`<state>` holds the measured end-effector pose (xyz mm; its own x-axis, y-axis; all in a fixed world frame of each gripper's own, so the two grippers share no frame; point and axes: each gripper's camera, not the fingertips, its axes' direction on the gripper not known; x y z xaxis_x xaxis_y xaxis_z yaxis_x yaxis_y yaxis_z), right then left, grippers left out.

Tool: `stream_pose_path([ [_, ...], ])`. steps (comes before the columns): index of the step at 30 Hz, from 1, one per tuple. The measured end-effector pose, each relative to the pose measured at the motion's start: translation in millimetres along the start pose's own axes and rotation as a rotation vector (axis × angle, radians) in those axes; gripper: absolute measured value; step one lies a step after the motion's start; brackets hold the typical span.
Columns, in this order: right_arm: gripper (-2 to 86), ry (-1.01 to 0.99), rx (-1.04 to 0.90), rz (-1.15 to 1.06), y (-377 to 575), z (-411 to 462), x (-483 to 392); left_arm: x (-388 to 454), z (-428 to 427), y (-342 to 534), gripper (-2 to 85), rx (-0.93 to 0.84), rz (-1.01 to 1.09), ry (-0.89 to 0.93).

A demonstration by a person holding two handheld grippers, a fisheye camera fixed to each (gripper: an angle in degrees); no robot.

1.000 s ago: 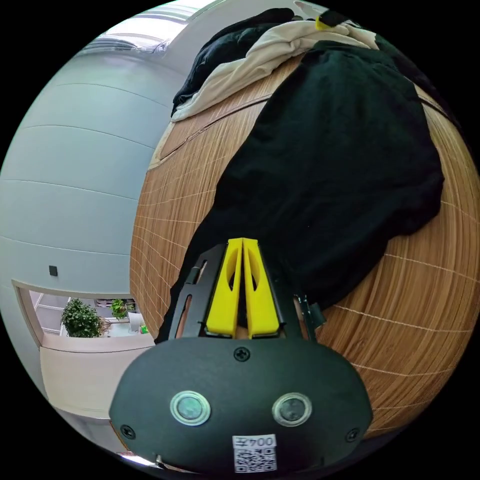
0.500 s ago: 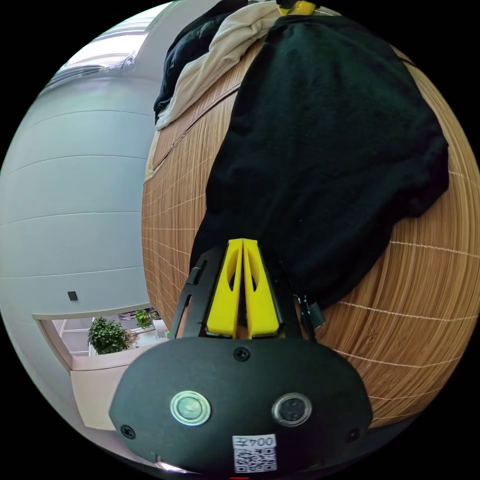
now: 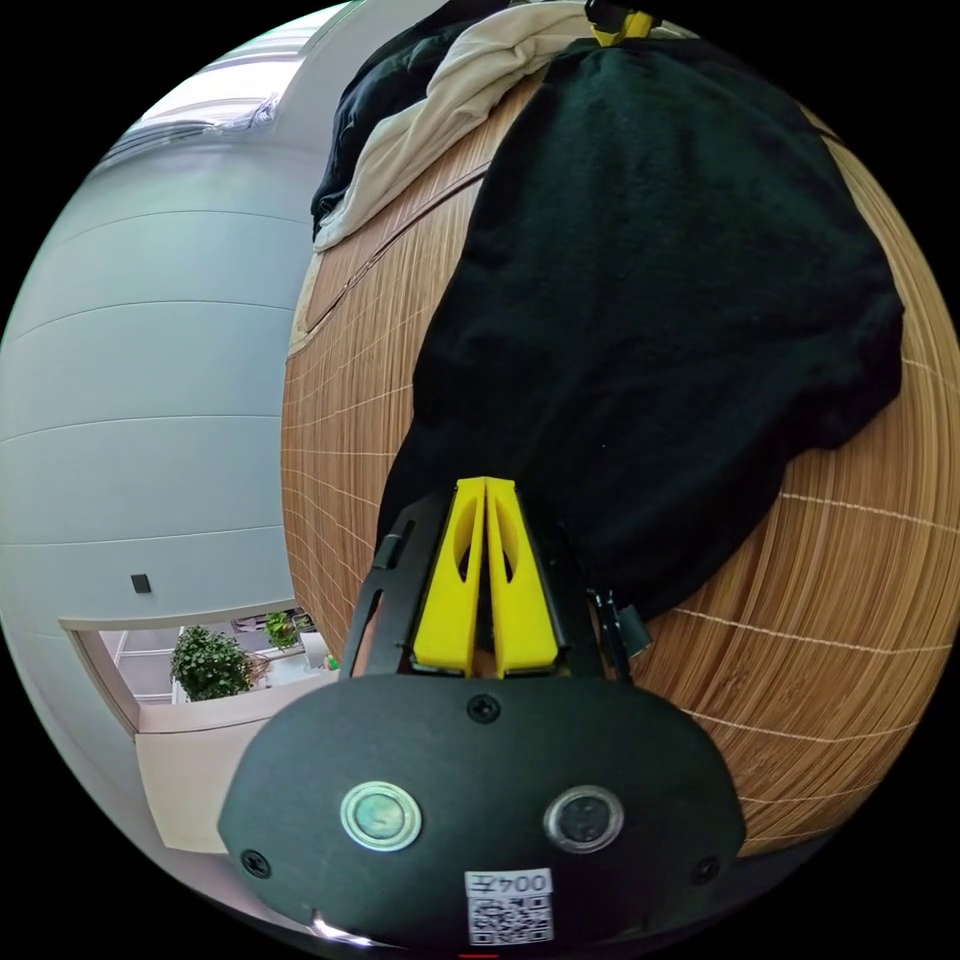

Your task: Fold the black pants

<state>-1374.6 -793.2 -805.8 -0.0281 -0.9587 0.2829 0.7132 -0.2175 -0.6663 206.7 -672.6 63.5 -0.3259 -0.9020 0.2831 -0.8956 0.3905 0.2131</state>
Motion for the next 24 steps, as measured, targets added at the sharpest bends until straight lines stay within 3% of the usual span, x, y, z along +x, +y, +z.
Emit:
stream_pose_path([
  [3, 4.7, 0.028, 0.023, -0.137, 8, 2, -36, 0, -1, -2, 0.1, -0.003, -0.001, -0.001],
  [5, 4.5, 0.179, 0.100, -0.287, 26, -4, -82, 0, -3, -3, 0.1, -0.007, -0.005, -0.003],
  [7, 4.4, 0.479, 0.140, -0.270, 42, -1, -115, 0, -4, -3, 0.1, -0.005, -0.014, -0.001],
  [12, 5.7, 0.492, 0.029, -0.175, 25, 24, -131, 1, -9, -5, 0.0, -0.012, -0.007, -0.016],
  [14, 6.9, 0.479, 0.062, -0.151, 30, 19, -142, 0, -10, -6, 0.0, -0.015, -0.003, -0.017],
  [17, 8.8, 0.548, 0.257, -0.127, 52, -11, -174, -2, -13, -5, 0.0, -0.008, -0.014, -0.017],
  [20, 9.0, 0.698, 0.415, -0.284, 79, -16, -239, -3, -17, -3, 0.0, 0.004, -0.027, -0.026],
  [24, 8.0, 0.754, 0.315, -0.512, 82, 37, -321, -4, -22, -4, 0.0, -0.009, -0.017, -0.046],
])
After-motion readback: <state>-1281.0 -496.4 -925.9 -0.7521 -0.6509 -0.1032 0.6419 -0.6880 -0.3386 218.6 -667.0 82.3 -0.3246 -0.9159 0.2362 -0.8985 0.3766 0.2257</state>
